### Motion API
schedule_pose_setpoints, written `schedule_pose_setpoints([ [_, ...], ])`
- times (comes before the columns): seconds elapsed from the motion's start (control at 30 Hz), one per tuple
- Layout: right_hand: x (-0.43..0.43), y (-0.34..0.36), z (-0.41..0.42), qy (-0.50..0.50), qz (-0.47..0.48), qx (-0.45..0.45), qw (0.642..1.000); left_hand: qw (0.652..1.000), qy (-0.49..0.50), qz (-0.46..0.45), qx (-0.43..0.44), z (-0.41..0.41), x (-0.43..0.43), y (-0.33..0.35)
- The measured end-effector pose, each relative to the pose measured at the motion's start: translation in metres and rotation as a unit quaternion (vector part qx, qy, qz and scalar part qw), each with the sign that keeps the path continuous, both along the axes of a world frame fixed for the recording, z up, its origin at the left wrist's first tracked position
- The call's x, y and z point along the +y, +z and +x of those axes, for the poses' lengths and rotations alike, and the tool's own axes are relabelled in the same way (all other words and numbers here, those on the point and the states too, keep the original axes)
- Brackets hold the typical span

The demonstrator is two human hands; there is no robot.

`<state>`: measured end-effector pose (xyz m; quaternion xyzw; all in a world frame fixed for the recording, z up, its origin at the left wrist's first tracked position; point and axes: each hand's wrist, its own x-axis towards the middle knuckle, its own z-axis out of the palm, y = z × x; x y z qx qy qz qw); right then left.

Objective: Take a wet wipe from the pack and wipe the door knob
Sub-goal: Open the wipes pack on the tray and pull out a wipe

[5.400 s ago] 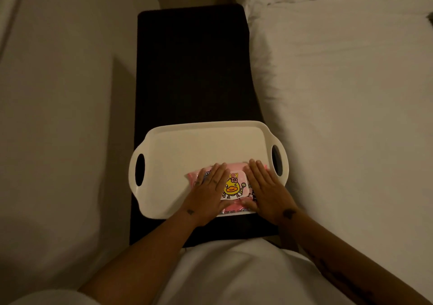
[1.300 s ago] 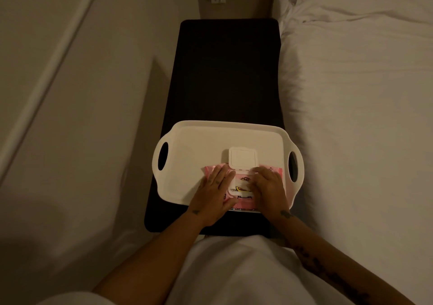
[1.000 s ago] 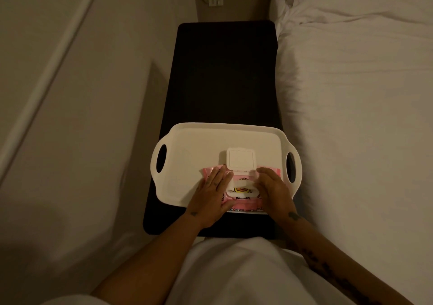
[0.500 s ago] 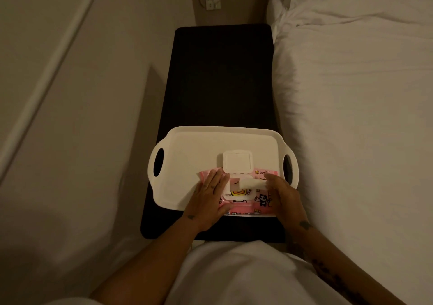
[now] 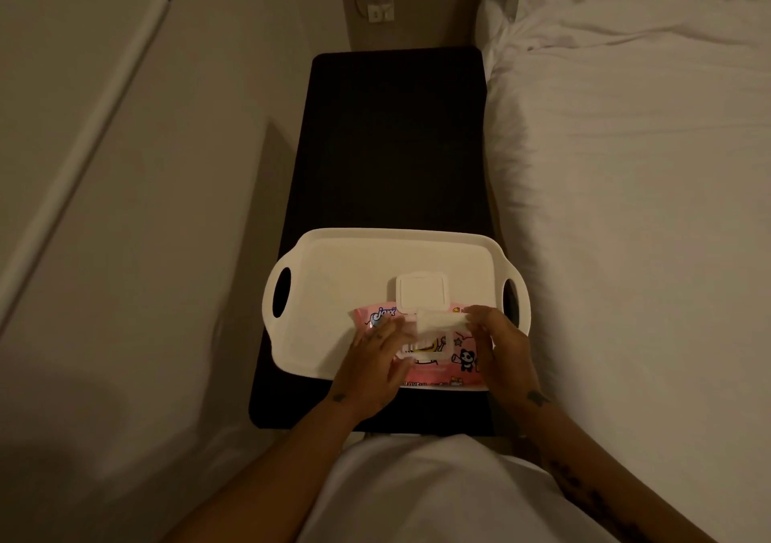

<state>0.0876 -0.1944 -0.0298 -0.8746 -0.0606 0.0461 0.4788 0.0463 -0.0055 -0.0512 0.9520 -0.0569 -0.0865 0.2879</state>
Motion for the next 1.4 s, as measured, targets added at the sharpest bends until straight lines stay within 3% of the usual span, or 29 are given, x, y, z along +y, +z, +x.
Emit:
schedule_pose_setpoints([
  [0.1, 0.006, -0.003, 0.001, 0.015, -0.011, -0.012, 1.0, 0.978, 0.14, -0.15, 0.027, 0.007, 0.002, 0.011],
  [0.33, 0.026, -0.006, 0.002, 0.031, -0.047, -0.01, 0.998, 0.944, 0.186, -0.264, 0.066, 0.017, 0.008, 0.029],
  [0.53, 0.03, -0.004, 0.008, 0.063, -0.067, -0.004, 0.996, 0.849, 0.297, -0.422, 0.117, 0.021, 0.013, 0.032],
  [0.73, 0.034, -0.009, 0.016, 0.116, -0.099, -0.008, 0.988, 0.796, 0.351, -0.471, 0.144, 0.02, 0.018, 0.033],
  [0.97, 0.037, -0.011, 0.031, 0.13, -0.094, -0.036, 0.986, 0.77, 0.402, -0.474, 0.145, 0.018, 0.024, 0.028],
  [1.2, 0.044, -0.017, 0.07, 0.123, -0.129, 0.077, 0.981, 0.761, 0.405, -0.484, 0.15, 0.007, 0.032, 0.028],
  [1.4, 0.048, -0.01, 0.071, 0.126, -0.11, 0.062, 0.984, 0.735, 0.435, -0.497, 0.155, -0.004, 0.038, 0.021],
])
